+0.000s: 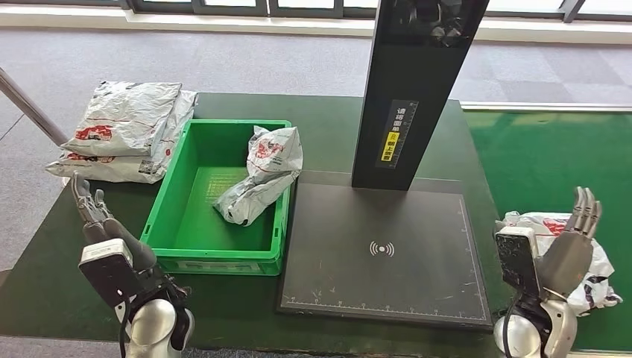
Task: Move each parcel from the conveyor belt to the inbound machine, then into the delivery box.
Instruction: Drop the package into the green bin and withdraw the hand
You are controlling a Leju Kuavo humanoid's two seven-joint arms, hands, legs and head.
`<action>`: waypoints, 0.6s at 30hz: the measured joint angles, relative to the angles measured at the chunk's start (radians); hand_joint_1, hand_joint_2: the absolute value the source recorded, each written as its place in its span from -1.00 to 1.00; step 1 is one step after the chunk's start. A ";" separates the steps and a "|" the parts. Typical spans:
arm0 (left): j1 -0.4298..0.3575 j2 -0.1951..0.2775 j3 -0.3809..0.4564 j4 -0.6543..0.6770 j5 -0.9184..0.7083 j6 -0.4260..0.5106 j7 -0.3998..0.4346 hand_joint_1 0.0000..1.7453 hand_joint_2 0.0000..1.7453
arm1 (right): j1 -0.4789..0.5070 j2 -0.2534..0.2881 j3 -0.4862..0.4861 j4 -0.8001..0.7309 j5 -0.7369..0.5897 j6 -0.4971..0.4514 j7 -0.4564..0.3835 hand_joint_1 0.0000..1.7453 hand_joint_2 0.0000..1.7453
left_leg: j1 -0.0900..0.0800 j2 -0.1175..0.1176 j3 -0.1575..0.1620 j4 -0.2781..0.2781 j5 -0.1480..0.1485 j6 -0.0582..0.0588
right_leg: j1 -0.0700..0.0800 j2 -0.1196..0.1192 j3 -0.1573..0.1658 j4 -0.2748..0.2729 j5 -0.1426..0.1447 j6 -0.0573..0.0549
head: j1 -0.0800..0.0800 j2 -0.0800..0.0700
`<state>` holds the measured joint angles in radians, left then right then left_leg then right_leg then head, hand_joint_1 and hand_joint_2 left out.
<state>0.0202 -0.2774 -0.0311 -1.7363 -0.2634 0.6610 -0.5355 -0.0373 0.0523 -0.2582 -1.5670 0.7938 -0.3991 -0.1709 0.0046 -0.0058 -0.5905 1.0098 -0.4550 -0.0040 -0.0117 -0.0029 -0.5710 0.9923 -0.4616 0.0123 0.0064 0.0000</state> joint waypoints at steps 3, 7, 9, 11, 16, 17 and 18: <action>0.022 0.014 -0.039 -0.017 0.017 -0.030 -0.003 -1.00 -1.00 | -0.036 -0.036 -0.090 0.090 0.138 0.009 0.072 -1.00 1.00 | 0.000 0.000 0.000 0.000 0.000 0.000 | 0.000 0.000 0.000 0.000 0.000 0.000 | 0.000 0.000; 0.035 0.023 -0.071 -0.025 0.017 -0.052 -0.012 -1.00 -1.00 | -0.102 -0.100 -0.191 0.245 0.228 0.031 0.110 -1.00 1.00 | 0.000 0.000 0.000 0.000 0.000 0.000 | 0.000 0.000 0.000 0.000 0.000 0.001 | 0.000 0.000; 0.037 0.026 -0.079 -0.027 0.017 -0.054 -0.012 -1.00 -1.00 | -0.120 -0.115 -0.218 0.290 0.236 0.032 0.112 -1.00 1.00 | 0.000 0.000 0.001 0.000 0.000 0.000 | 0.000 0.000 0.000 0.000 0.000 0.000 | 0.000 0.000; 0.037 0.027 -0.084 -0.028 0.015 -0.055 -0.012 -1.00 -1.00 | -0.132 -0.126 -0.235 0.326 0.247 0.045 0.125 -1.00 1.00 | 0.000 0.001 0.001 0.000 0.000 0.000 | 0.000 0.001 0.000 0.001 0.000 0.000 | 0.000 0.000; 0.035 0.031 -0.093 -0.029 0.001 -0.058 -0.009 -1.00 -1.00 | -0.224 -0.198 -0.262 0.522 0.294 0.120 0.169 -1.00 1.00 | 0.000 0.001 0.001 0.000 0.001 0.000 | 0.000 0.001 0.000 0.001 0.000 0.001 | 0.000 0.000; 0.033 0.032 -0.095 -0.029 0.000 -0.059 -0.008 -1.00 -1.00 | -0.253 -0.220 -0.264 0.582 0.303 0.128 0.173 -1.00 1.00 | 0.000 0.001 0.001 0.000 0.001 0.000 | 0.000 0.001 0.000 0.001 0.001 0.001 | 0.000 0.000; 0.032 0.033 -0.096 -0.029 -0.001 -0.062 -0.006 -1.00 -1.00 | -0.283 -0.241 -0.266 0.645 0.314 0.135 0.178 -1.00 1.00 | -0.001 0.001 0.001 0.000 0.001 0.000 | -0.001 0.001 0.000 0.001 0.001 0.001 | 0.000 0.000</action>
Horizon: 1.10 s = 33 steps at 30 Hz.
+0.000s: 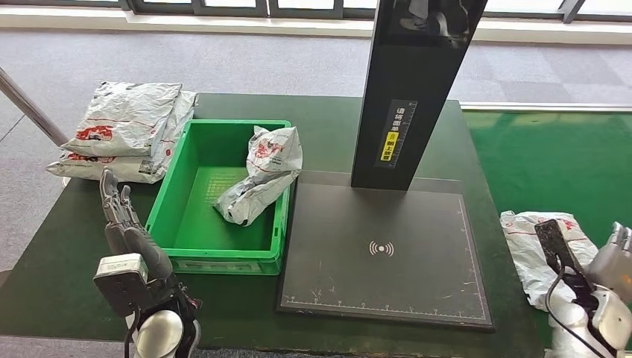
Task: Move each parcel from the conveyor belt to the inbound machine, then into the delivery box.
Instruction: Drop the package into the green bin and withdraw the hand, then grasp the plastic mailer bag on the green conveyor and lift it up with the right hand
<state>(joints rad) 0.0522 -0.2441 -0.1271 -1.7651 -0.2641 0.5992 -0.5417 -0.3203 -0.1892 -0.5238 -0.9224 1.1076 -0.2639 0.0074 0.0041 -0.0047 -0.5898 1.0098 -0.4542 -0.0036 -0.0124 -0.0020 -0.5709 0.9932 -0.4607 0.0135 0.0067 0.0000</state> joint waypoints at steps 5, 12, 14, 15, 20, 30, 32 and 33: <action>-0.011 0.003 -0.004 0.004 -0.012 -0.022 0.012 -1.00 -1.00 | -0.108 -0.068 -0.001 0.257 0.049 0.030 0.030 -1.00 1.00 | 0.000 0.000 0.000 0.000 0.000 0.000 | -0.001 0.000 0.000 0.000 0.001 0.001 | 0.000 0.000; -0.043 0.007 -0.010 0.030 -0.037 -0.051 0.033 -1.00 -1.00 | -0.177 -0.089 0.000 0.445 0.158 0.107 0.164 -1.00 1.00 | 0.000 -0.001 0.000 0.000 0.000 0.000 | 0.000 0.000 0.000 0.001 0.000 0.000 | 0.000 0.000; -0.050 0.007 -0.012 0.039 -0.040 -0.055 0.037 -1.00 -1.00 | -0.189 -0.093 0.000 0.474 0.169 0.123 0.182 -1.00 1.00 | 0.000 -0.001 0.000 0.000 0.000 0.000 | 0.000 0.000 0.000 0.001 0.000 0.000 | 0.000 0.000; -0.053 0.007 -0.012 0.043 -0.041 -0.055 0.038 -1.00 -1.00 | -0.193 -0.094 0.000 0.485 0.172 0.128 0.186 -1.00 1.00 | 0.000 -0.001 0.000 0.000 0.000 0.000 | 0.000 0.000 0.000 0.001 0.000 0.000 | 0.000 0.000; -0.058 0.007 -0.012 0.058 -0.044 -0.056 0.039 -1.00 -1.00 | -0.207 -0.099 0.000 0.521 0.173 0.135 0.190 -1.00 1.00 | 0.000 -0.001 0.000 0.000 0.000 0.000 | 0.000 -0.001 0.000 0.000 0.000 0.001 | 0.000 0.000; -0.077 0.008 -0.013 0.088 -0.058 -0.078 0.057 -1.00 -1.00 | -0.221 -0.105 0.011 0.558 0.241 0.232 0.236 1.00 1.00 | 0.000 -0.001 0.002 0.000 0.000 0.000 | 0.000 -0.001 0.002 0.000 0.000 0.001 | 0.000 0.000; -0.081 0.008 -0.015 0.100 -0.063 -0.083 0.061 -1.00 -1.00 | -0.221 -0.105 0.013 0.563 0.254 0.244 0.240 1.00 1.00 | 0.000 -0.001 0.002 0.000 0.000 0.000 | 0.000 -0.001 0.003 0.000 0.000 0.001 | 0.000 0.000; -0.083 0.008 -0.016 0.105 -0.065 -0.084 0.062 -1.00 -1.00 | -0.220 -0.105 0.013 0.565 0.258 0.244 0.235 1.00 1.00 | 0.000 -0.001 0.002 0.000 0.000 0.000 | 0.000 -0.001 0.003 0.000 0.000 0.001 | 0.000 0.000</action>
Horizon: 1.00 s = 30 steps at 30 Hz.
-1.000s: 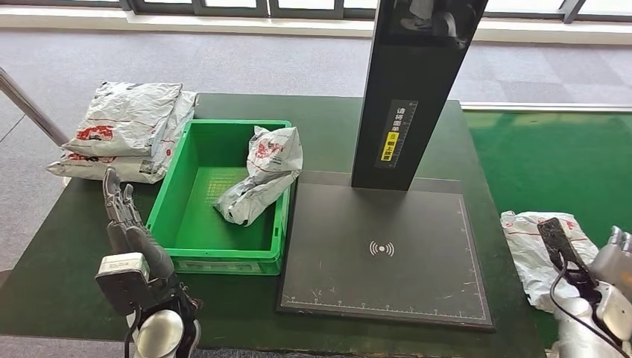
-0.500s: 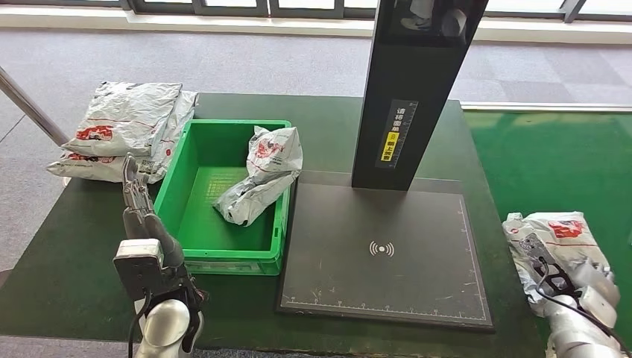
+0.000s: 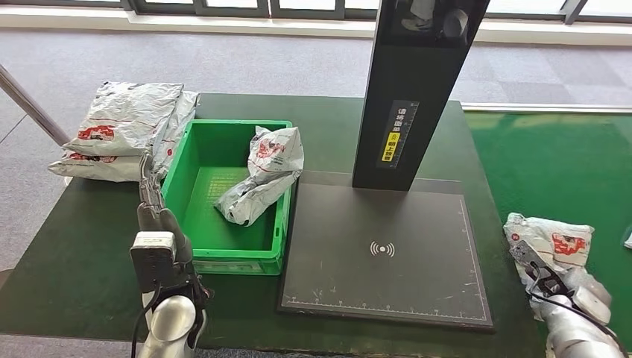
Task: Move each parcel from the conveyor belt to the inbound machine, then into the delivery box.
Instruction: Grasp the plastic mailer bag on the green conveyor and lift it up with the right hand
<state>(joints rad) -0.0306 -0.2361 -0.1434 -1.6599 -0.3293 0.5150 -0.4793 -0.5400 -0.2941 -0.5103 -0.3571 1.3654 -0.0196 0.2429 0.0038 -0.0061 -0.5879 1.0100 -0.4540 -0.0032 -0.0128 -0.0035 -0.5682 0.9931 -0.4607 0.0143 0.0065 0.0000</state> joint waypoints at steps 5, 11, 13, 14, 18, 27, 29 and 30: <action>0.013 0.001 -0.009 0.011 -0.010 0.001 0.005 -1.00 -1.00 | 0.043 0.013 0.002 -0.026 -0.043 -0.245 -0.141 1.00 1.00 | 0.000 -0.001 -0.001 0.000 0.000 0.000 | 0.000 0.000 0.000 0.000 0.000 0.000 | 0.000 0.000; 0.044 0.002 -0.010 -0.019 -0.011 0.004 0.008 -1.00 -1.00 | 0.154 0.109 0.002 -0.333 -0.232 -0.434 -0.343 1.00 1.00 | 0.000 0.000 -0.002 0.000 0.000 0.000 | 0.000 0.000 -0.002 0.001 -0.001 -0.001 | 0.000 0.000; 0.044 0.002 -0.011 -0.020 -0.010 0.008 0.008 -1.00 -1.00 | 0.182 0.139 0.002 -0.424 -0.305 -0.460 -0.394 1.00 1.00 | 0.000 -0.001 -0.002 -0.001 0.000 0.000 | 0.000 0.000 -0.002 0.001 -0.001 -0.001 | 0.000 0.000; 0.044 0.002 -0.011 -0.021 -0.010 0.010 0.007 -1.00 -1.00 | 0.197 0.153 0.004 -0.473 -0.350 -0.494 -0.430 1.00 1.00 | 0.000 -0.001 -0.002 -0.001 0.000 0.000 | 0.000 -0.001 -0.002 0.001 -0.001 -0.001 | 0.000 0.000; 0.043 0.002 -0.011 -0.021 -0.009 0.015 0.007 -1.00 -1.00 | 0.261 0.219 0.017 -0.706 -0.482 -0.652 -0.585 1.00 1.00 | 0.000 0.000 -0.002 -0.001 0.000 -0.001 | 0.000 0.000 -0.003 0.002 -0.001 -0.001 | 0.000 0.000; 0.037 0.002 -0.012 -0.020 -0.006 0.004 0.004 -1.00 -1.00 | 0.443 0.397 0.141 -1.226 -0.521 -0.679 -0.767 1.00 1.00 | 0.001 0.000 -0.002 -0.001 0.000 -0.001 | 0.001 0.000 -0.003 0.002 -0.002 -0.002 | 0.000 0.000; 0.033 0.002 -0.013 -0.019 -0.006 0.002 0.004 -1.00 -1.00 | 0.489 0.415 0.208 -1.299 -0.522 -0.676 -0.748 1.00 1.00 | 0.001 0.000 -0.002 -0.001 -0.001 -0.001 | 0.001 0.000 -0.003 0.002 -0.003 -0.003 | 0.000 0.000; 0.031 0.002 -0.014 -0.018 -0.006 0.001 0.004 -1.00 -1.00 | 0.508 0.418 0.239 -1.325 -0.533 -0.675 -0.739 1.00 1.00 | 0.001 0.000 -0.002 -0.001 -0.001 -0.001 | 0.001 0.000 -0.003 0.002 -0.003 -0.003 | 0.000 0.000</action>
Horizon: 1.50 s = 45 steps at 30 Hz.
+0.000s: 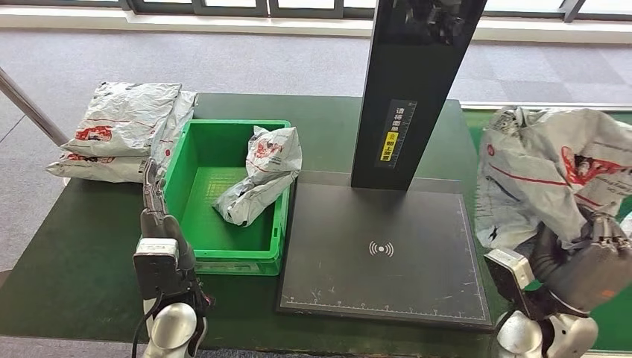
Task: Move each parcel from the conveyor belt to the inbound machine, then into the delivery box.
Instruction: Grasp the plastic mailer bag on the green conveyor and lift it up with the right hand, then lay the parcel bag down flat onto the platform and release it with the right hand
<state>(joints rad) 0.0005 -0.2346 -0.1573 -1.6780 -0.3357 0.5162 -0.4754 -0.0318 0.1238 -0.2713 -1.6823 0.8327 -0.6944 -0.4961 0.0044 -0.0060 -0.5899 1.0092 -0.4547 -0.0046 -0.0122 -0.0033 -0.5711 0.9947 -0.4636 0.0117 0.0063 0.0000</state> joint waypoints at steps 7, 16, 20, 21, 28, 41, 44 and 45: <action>-0.007 0.000 -0.002 0.009 0.003 0.000 0.000 -1.00 -1.00 | 0.062 0.001 0.155 -0.088 -0.071 0.066 0.058 1.00 1.00 | 0.000 0.001 0.000 0.000 0.000 0.000 | 0.000 0.001 0.000 0.000 0.000 0.000 | 0.000 0.000; -0.017 0.003 -0.008 0.025 0.006 0.010 -0.003 -1.00 -1.00 | 0.047 -0.007 0.265 0.028 -0.090 0.342 0.204 -0.66 1.00 | 0.001 0.001 0.001 0.000 0.000 0.000 | 0.001 0.001 0.001 0.000 0.000 0.000 | 0.000 0.000; -0.016 0.005 -0.010 0.025 0.002 0.005 0.005 -1.00 -1.00 | 0.028 -0.008 0.285 0.147 -0.061 0.460 0.300 -1.00 1.00 | 0.001 0.000 0.000 0.000 0.000 0.000 | 0.001 -0.001 0.001 0.000 0.000 0.000 | 0.000 0.000; -0.016 0.005 -0.010 0.024 0.000 0.002 0.010 -1.00 -1.00 | 0.026 -0.008 0.286 0.170 -0.058 0.463 0.311 -1.00 1.00 | 0.001 -0.001 0.000 0.000 0.000 0.000 | 0.001 -0.002 0.001 0.000 0.000 0.000 | 0.000 0.000; -0.015 0.007 -0.015 0.015 -0.016 -0.005 0.039 -1.00 -1.00 | 0.028 -0.009 0.286 0.234 -0.089 0.469 0.329 -1.00 1.00 | 0.001 0.000 0.000 0.000 0.000 -0.001 | 0.001 0.000 0.000 0.000 0.000 0.000 | 0.000 0.000; -0.009 0.010 -0.032 0.013 -0.036 -0.007 0.053 -1.00 -1.00 | 0.037 -0.009 0.286 0.267 -0.256 0.585 0.265 -1.00 1.00 | 0.001 0.000 0.000 0.000 0.000 -0.001 | 0.001 0.000 0.000 0.000 0.000 0.000 | 0.000 0.000; -0.005 0.012 -0.040 0.012 -0.046 -0.008 0.053 -1.00 -1.00 | 0.041 -0.009 0.286 0.267 -0.344 0.660 0.220 -1.00 1.00 | 0.001 0.000 0.000 0.000 0.000 -0.001 | 0.001 0.000 0.000 0.000 0.000 0.000 | 0.000 0.000; -0.006 0.013 -0.045 0.012 -0.055 -0.008 0.054 -1.00 -1.00 | 0.042 -0.008 0.286 0.266 -0.381 0.688 0.202 -1.00 1.00 | 0.001 0.000 0.000 0.000 0.000 -0.001 | 0.001 0.000 0.000 0.000 0.000 0.000 | 0.000 0.000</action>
<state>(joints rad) -0.0057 -0.2217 -0.2024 -1.6660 -0.3909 0.5087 -0.4217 0.0106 0.1153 0.0145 -1.4160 0.4522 -0.0061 -0.2943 0.0054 -0.0059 -0.5897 1.0092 -0.4546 -0.0054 -0.0113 -0.0034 -0.5714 0.9949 -0.4637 0.0112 0.0065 0.0000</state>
